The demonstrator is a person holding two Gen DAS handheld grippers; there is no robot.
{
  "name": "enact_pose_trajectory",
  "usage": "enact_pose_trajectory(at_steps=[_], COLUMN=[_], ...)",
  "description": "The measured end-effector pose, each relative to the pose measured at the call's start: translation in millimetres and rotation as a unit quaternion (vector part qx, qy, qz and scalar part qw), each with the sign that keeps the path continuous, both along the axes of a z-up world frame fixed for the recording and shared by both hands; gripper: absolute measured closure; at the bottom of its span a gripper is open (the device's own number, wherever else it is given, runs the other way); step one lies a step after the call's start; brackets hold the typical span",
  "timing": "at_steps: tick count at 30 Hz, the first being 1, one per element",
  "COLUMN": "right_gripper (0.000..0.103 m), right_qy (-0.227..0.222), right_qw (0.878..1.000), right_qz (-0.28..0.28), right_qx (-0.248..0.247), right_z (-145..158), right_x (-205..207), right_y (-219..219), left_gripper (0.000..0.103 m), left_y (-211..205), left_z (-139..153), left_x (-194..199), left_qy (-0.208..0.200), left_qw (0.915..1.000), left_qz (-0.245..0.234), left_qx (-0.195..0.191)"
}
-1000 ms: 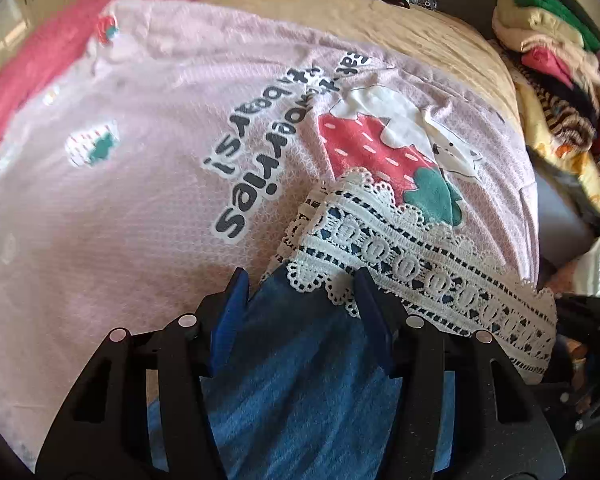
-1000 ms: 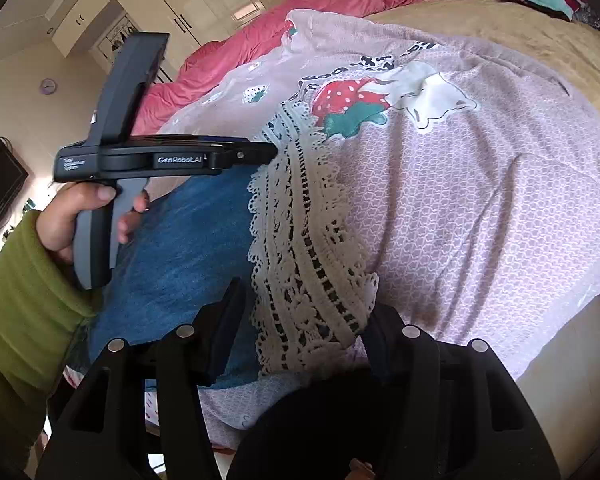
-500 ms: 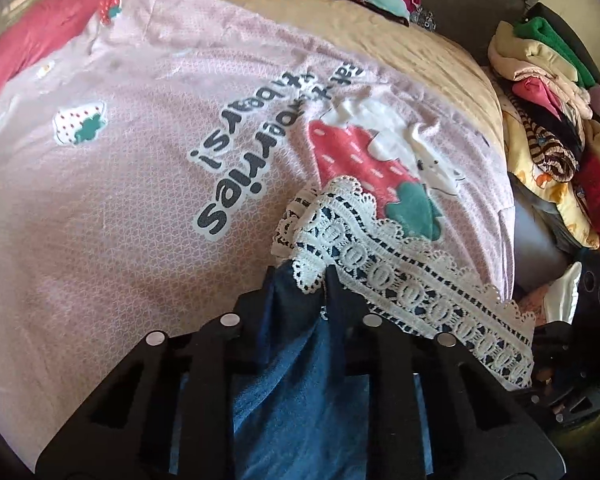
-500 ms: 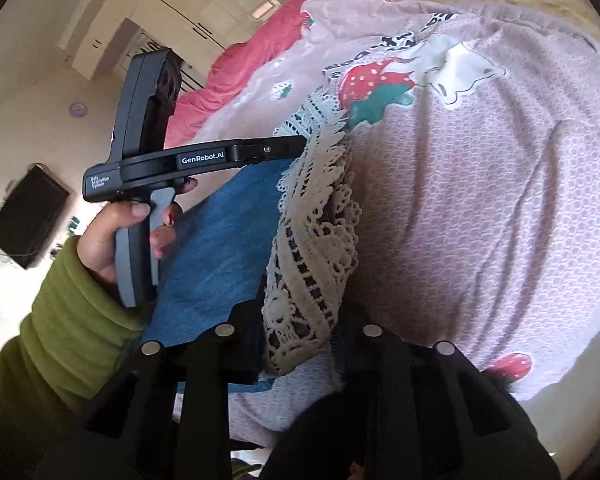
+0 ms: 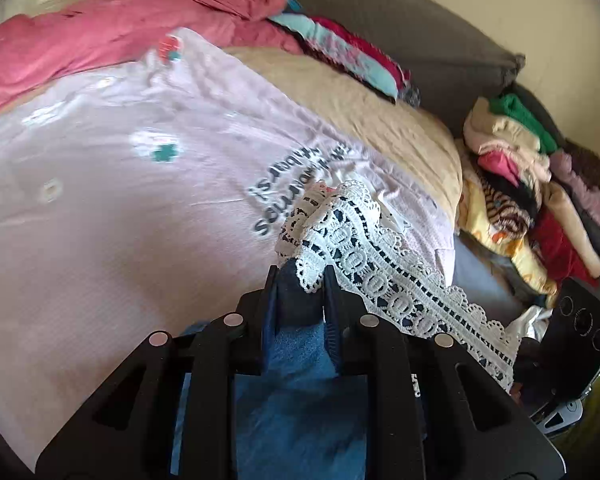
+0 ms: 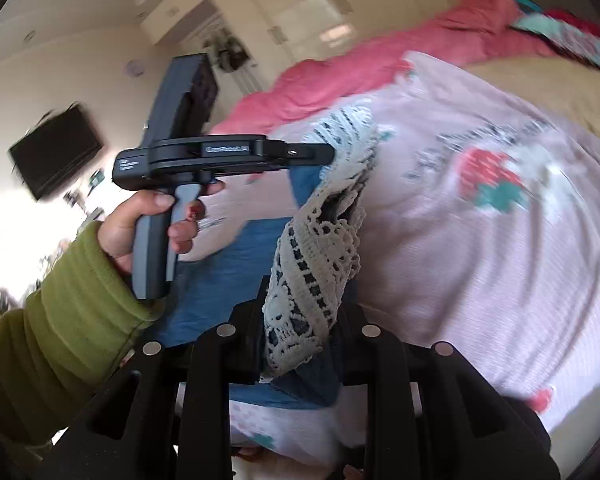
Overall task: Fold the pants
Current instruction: 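Lift the lace edge with both tools and fold it over the denim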
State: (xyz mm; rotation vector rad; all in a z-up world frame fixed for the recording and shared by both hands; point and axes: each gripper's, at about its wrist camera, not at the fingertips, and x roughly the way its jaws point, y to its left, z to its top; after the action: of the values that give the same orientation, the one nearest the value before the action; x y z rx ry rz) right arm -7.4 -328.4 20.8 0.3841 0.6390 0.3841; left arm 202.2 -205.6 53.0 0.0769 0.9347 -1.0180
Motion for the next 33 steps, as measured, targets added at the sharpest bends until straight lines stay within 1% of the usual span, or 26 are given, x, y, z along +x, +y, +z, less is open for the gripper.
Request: enact_pose_trajectory(at_steps=[4,8,9,10,11,12,13,14,15,16,18,19,20,22,23,24,25,28,31,33], right_gripper=[0.079,0.079,0.079,0.079,0.079,0.079,0.079,0.079,0.077,0.077,0.074,0.072,0.07,0.068,0.066,0.065,0.062,0.057,0.055,0.055], right_qy=[-0.007,0.012,0.02,0.029,0.039,0.045,0.045,0.04,0.034,0.029,0.022,0.02,0.015,0.005,-0.005,-0.011,-0.014,-0.015,-0.007,0.001], right_qw=[0.999,0.996,0.995,0.994,0.992,0.99,0.987,0.983,0.978,0.975,0.964,0.958,0.951,0.94,0.933,0.93,0.931,0.944,0.953,0.955], right_qz=[0.047,0.085,0.091,0.097,0.103,0.106,0.113,0.122,0.128,0.133,0.141,0.144,0.15,0.158,0.159,0.163,0.164,0.156,0.145,0.147], right_qx=[-0.01,-0.031,-0.039,-0.048,-0.066,-0.084,-0.103,-0.13,-0.158,-0.175,-0.224,-0.246,-0.268,-0.303,-0.323,-0.329,-0.327,-0.289,-0.266,-0.258], right_z=[9,0,-5,-10,-16,-20,-22,-23,-25,-27,-33,-36,-41,-48,-50,-50,-49,-42,-40,-41], right_x=[13,28,32,36,39,40,40,38,35,32,28,25,21,14,9,6,3,-7,-11,-18], right_y=[38,77,85,93,104,113,122,134,146,152,173,181,192,204,210,213,213,202,190,189], left_gripper=[0.089,0.083,0.081,0.081,0.08,0.076,0.07,0.066,0.059,0.055,0.052,0.049,0.046,0.041,0.04,0.04,0.04,0.04,0.04,0.04], left_y=[40,80,93,103,115,127,143,156,171,180,195,201,205,205,205,205,204,201,196,194], left_z=[-3,-22,-29,-31,-33,-34,-32,-31,-29,-28,-31,-34,-35,-41,-45,-50,-55,-62,-63,-67], left_x=[2,5,7,8,8,6,3,0,-5,-7,-8,-6,-5,-3,-2,-1,0,-1,-2,-1], left_qy=[0.009,0.034,0.045,0.053,0.061,0.07,0.076,0.076,0.074,0.075,0.094,0.109,0.115,0.125,0.135,0.142,0.151,0.155,0.142,0.143], left_qw=[0.9993,0.9961,0.9934,0.991,0.9879,0.9846,0.9801,0.9764,0.9717,0.9687,0.9606,0.957,0.9559,0.9556,0.9551,0.9545,0.9534,0.9537,0.9572,0.9576], left_qz=[0.032,0.077,0.102,0.12,0.138,0.151,0.169,0.185,0.204,0.213,0.228,0.23,0.229,0.23,0.229,0.228,0.229,0.23,0.229,0.23], left_qx=[-0.018,-0.027,-0.026,-0.027,-0.037,-0.053,-0.071,-0.081,-0.093,-0.102,-0.128,-0.139,-0.143,-0.134,-0.131,-0.129,-0.126,-0.117,-0.106,-0.098])
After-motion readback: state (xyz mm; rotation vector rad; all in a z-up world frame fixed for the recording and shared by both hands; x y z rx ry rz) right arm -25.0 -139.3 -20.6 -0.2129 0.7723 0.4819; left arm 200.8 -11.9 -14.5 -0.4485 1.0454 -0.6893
